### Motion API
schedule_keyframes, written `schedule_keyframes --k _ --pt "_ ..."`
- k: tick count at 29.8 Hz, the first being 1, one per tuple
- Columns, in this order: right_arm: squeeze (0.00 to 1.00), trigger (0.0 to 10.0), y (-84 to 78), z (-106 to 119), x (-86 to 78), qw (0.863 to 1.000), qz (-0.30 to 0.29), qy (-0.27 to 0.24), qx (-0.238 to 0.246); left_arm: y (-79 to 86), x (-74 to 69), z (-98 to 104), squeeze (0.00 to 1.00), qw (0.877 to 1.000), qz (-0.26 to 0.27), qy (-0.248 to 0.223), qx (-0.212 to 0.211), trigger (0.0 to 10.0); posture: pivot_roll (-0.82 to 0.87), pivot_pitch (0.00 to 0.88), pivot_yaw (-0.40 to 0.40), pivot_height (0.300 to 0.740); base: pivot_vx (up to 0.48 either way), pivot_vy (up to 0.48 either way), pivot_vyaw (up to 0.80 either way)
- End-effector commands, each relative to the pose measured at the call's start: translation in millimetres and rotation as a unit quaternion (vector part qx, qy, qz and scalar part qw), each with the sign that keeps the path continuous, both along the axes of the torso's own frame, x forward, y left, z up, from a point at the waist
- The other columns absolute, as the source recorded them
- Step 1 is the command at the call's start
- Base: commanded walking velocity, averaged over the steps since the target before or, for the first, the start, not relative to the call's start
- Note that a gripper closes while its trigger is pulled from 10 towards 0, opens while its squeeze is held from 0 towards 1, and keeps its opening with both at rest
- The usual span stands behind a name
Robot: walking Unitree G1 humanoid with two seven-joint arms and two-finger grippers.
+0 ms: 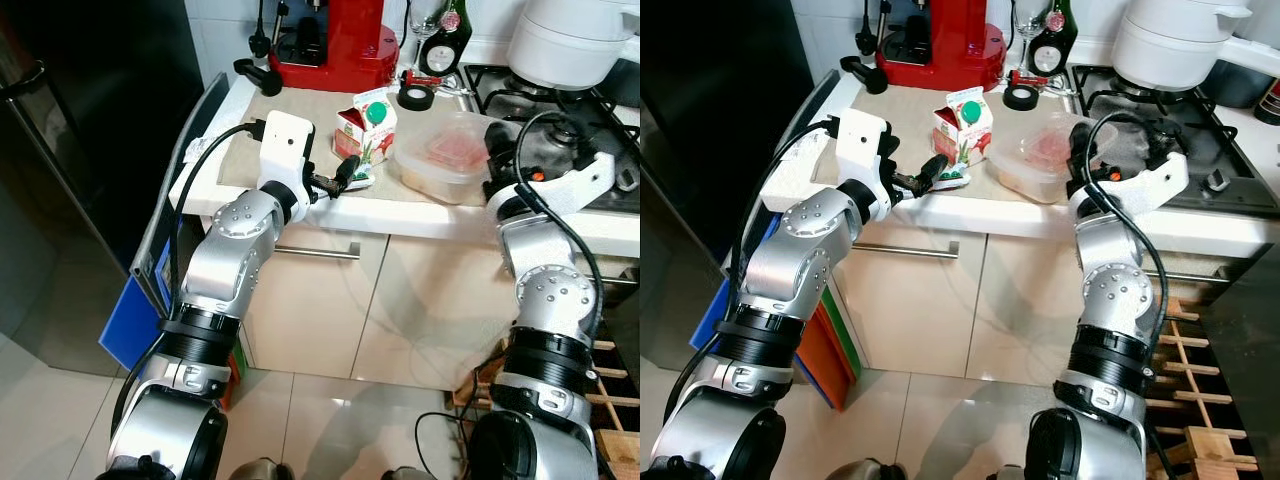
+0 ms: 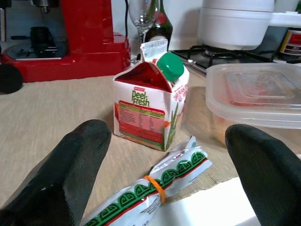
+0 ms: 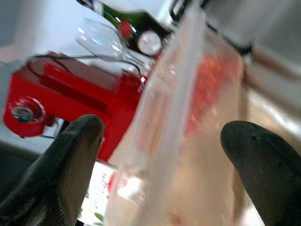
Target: Restocking fridge
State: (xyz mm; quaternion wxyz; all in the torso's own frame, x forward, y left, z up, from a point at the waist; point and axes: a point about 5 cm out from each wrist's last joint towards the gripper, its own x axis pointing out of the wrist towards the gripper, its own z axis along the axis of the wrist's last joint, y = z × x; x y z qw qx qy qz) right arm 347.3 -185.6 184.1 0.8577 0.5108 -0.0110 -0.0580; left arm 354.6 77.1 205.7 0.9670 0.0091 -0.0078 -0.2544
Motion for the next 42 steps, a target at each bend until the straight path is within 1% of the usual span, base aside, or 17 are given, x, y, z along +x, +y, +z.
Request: schedule_keyframes --k 1,2,3,6,9,13,17,20,25,29,30,31,34,36,38,40,42 --pt "0.00 10.0 1.1 3.7 2.0 1.000 0.003 0.002 -0.011 -1.9 0.1 5.9 0.00 1.000 -0.004 -0.007 0.005 10.0 -0.13 0.000 0.017 0.740 0.000 0.000 0.00" --pt "0.00 10.0 1.1 3.7 2.0 1.000 0.003 0.002 -0.011 -1.9 0.1 5.9 0.00 1.000 -0.004 -0.007 0.005 10.0 -0.13 0.000 0.017 0.740 0.000 0.000 0.00" --pt "0.00 10.0 -0.3 3.3 1.3 1.000 -0.001 0.005 -0.029 -1.8 -0.1 6.1 0.00 1.000 -0.005 -0.007 0.005 10.0 -0.13 0.000 0.016 0.740 0.000 0.000 0.00" --pt "0.00 10.0 -1.2 1.6 1.8 0.998 -0.001 0.018 -0.053 -1.8 -0.2 6.3 0.00 1.000 -0.005 -0.007 0.004 10.0 -0.13 0.000 0.018 0.740 0.000 0.000 0.00" --pt "0.00 10.0 0.8 -1.1 5.9 0.997 0.006 0.032 -0.071 -3.3 -0.3 6.6 0.00 1.000 -0.006 -0.007 0.003 10.0 -0.13 0.000 0.016 0.740 0.000 0.000 0.00" --pt "0.00 10.0 4.4 -1.0 12.6 0.997 0.021 0.031 -0.063 -4.3 -0.3 8.5 0.00 1.000 -0.008 -0.009 0.000 10.0 -0.14 0.000 0.017 0.740 0.000 0.000 0.00" --pt "0.00 10.0 8.6 -8.3 23.2 0.998 0.028 0.045 -0.040 -4.6 -0.7 8.9 0.00 1.000 -0.011 -0.008 -0.001 10.0 -0.13 0.000 0.026 0.740 0.000 0.000 0.00" --pt "0.00 10.0 9.8 -9.7 24.9 0.998 0.027 0.048 -0.037 -3.9 -0.7 9.4 0.00 1.000 -0.011 -0.008 -0.002 10.0 -0.13 0.000 0.029 0.740 0.000 0.000 0.00" --pt "0.00 10.0 20.9 -11.0 30.4 0.998 0.038 0.046 -0.028 -0.9 -0.5 10.1 0.00 1.000 -0.013 -0.006 0.002 10.0 -0.12 0.000 0.047 0.740 0.000 0.000 0.00" --pt "0.00 10.0 31.0 -8.6 34.5 0.998 0.045 0.038 -0.019 -1.9 -0.2 10.5 0.00 1.000 -0.016 -0.005 0.004 10.0 -0.13 0.000 0.051 0.740 0.000 0.000 0.00" --pt "0.00 7.5 32.9 -7.2 35.0 0.998 0.047 0.034 -0.018 -2.3 -0.1 10.7 0.00 1.000 -0.016 -0.005 0.005 10.0 -0.13 0.000 0.051 0.740 0.000 0.000 0.00" --pt "0.00 0.0 34.8 -5.5 35.4 0.998 0.049 0.029 -0.016 -2.8 0.0 11.0 0.00 1.000 -0.017 -0.005 0.004 10.0 -0.13 0.000 0.051 0.740 0.000 0.000 0.00" --pt "0.00 0.0 41.5 1.1 36.5 0.998 0.061 0.010 -0.013 -4.2 -0.1 11.7 0.00 1.000 -0.018 -0.006 0.004 10.0 -0.13 0.000 0.046 0.740 0.000 0.000 0.00" --pt "0.00 0.0 43.0 3.0 37.0 0.998 0.063 0.005 -0.013 -4.4 -0.1 11.7 0.00 1.000 -0.019 -0.006 0.004 10.0 -0.13 0.000 0.044 0.740 0.000 0.000 0.00" --pt "0.00 0.0 44.9 11.9 36.6 0.998 0.067 -0.020 -0.011 -4.8 -0.1 11.6 0.00 1.000 -0.019 -0.005 0.003 10.0 -0.13 0.000 0.042 0.740 0.000 0.000 0.00" --pt "0.00 0.0 47.0 17.1 35.4 0.996 0.076 -0.028 -0.035 -5.1 -0.4 11.1 0.00 1.000 -0.019 -0.004 0.002 10.0 -0.13 0.000 0.042 0.740 0.000 0.000 0.00" --pt "0.00 0.0 47.4 19.3 33.8 0.996 0.076 -0.039 -0.039 -5.6 -1.0 10.3 0.00 1.000 -0.020 -0.003 0.003 10.0 -0.13 0.000 0.042 0.740 0.000 0.000 0.00"
